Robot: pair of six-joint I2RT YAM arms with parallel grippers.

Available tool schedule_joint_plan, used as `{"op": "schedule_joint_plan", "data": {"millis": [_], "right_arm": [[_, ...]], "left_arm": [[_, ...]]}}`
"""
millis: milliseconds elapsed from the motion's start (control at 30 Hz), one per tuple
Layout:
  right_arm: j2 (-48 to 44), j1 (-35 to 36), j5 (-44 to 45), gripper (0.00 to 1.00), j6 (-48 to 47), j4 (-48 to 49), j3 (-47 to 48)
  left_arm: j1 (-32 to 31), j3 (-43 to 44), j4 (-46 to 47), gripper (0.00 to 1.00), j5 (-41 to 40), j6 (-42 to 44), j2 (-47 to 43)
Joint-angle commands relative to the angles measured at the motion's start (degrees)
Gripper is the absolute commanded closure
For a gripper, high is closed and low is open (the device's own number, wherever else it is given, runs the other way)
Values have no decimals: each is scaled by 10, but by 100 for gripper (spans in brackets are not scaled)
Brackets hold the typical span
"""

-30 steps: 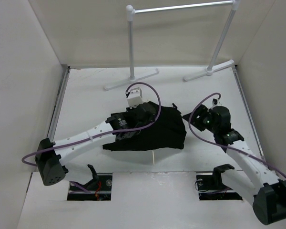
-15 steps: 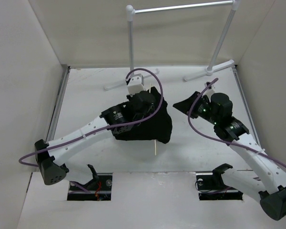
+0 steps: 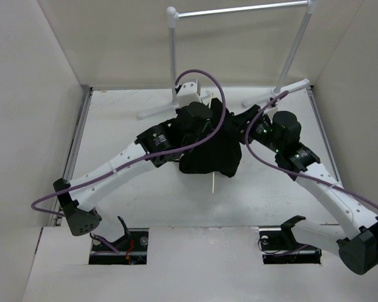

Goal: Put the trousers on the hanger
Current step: Place the hanger at the clothesline.

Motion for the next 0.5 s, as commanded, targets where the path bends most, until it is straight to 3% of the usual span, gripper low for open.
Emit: {"op": "schedule_joint_plan", "data": {"millis": [0,467], "right_arm": [[-5,4,-15,46,37,80,34],[46,4,-41,55,94,146,50]], "left_arm": [[-8,52,29,100,-5,11,-6],[-29,82,38,100,1,13,3]]}}
